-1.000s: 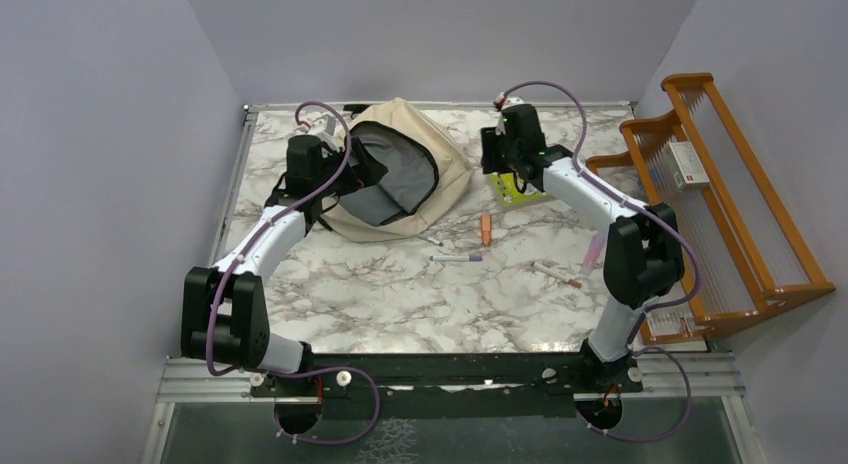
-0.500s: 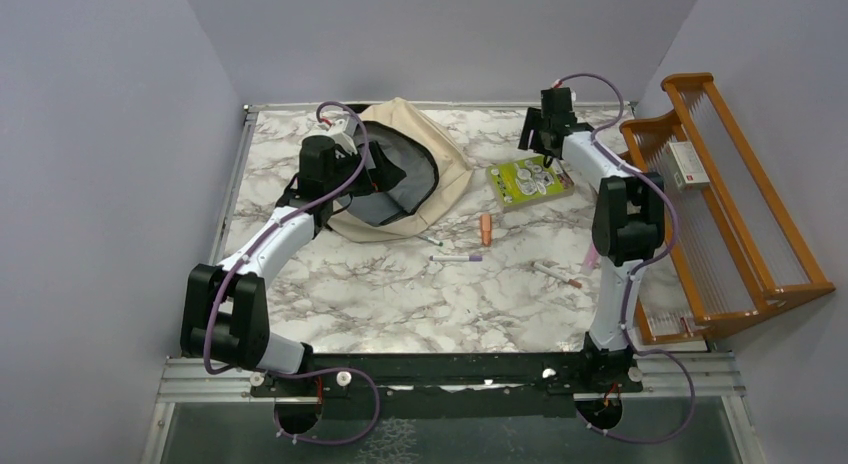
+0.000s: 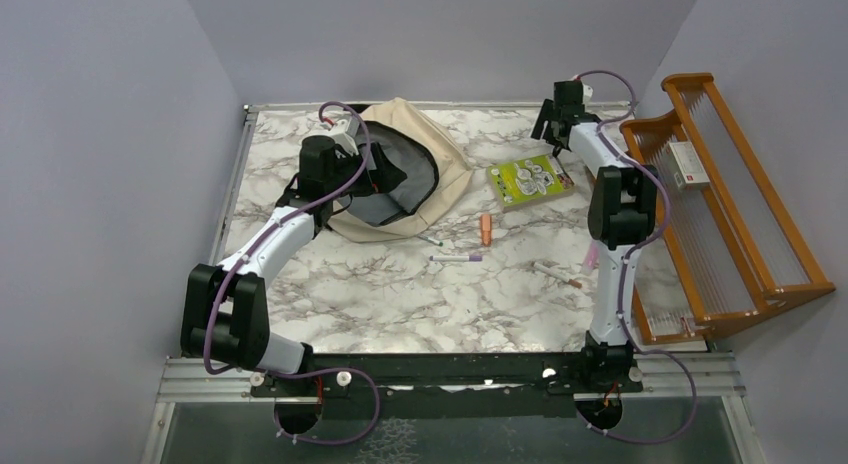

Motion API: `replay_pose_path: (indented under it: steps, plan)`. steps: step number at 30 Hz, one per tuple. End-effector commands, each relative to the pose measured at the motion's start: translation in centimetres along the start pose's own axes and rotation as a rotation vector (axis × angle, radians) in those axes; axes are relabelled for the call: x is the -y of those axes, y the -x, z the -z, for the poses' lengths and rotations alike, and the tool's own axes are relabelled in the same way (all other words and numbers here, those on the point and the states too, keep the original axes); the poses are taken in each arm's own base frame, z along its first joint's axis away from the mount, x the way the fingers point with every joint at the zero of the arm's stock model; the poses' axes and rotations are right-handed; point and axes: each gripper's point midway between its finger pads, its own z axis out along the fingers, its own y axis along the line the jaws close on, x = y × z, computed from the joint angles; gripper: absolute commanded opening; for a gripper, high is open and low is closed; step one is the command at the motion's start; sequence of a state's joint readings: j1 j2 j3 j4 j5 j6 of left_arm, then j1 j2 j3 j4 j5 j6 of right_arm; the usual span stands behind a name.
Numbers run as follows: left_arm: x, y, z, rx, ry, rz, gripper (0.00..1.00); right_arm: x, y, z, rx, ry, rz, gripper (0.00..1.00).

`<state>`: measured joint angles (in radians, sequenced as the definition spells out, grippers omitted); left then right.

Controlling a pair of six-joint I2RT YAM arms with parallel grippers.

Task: Pack the student bag
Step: Move the book to the center of the board.

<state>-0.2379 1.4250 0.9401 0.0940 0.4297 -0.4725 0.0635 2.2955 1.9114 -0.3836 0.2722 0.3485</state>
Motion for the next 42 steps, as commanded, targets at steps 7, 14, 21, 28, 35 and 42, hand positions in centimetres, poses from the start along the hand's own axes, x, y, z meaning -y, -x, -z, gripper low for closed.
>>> replay_pose_path:
  steps: [7, 14, 21, 28, 35, 42]
  plan:
    - [1.6, -0.5, 0.1, -0.019, -0.06, -0.058, 0.99, 0.5, -4.1, -2.3, -0.128, 0.016, 0.023, 0.82]
    - [2.9, -1.7, -0.3, -0.049, -0.086, -0.085, 0.99, -0.6, -6.5, -2.4, -0.2, 0.105, 0.042, 0.82]
    - [3.8, -2.9, -0.7, -0.082, -0.1, -0.117, 0.99, -2.3, -8.6, -0.8, -0.255, 0.266, 0.101, 0.74]
    - [5.0, -3.4, -0.9, -0.099, -0.14, -0.145, 0.99, -4.5, -10.7, 1.7, -0.27, 0.42, 0.231, 0.71]
    - [6.2, -3.1, -1.2, -0.104, -0.176, -0.165, 0.99, -7.2, -13.3, 3.4, -0.271, 0.521, 0.456, 0.71]
    - [7.2, -3.6, -1.7, -0.122, -0.2, -0.172, 0.99, -11.1, -15.4, 6.4, -0.258, 0.73, 0.595, 0.71]
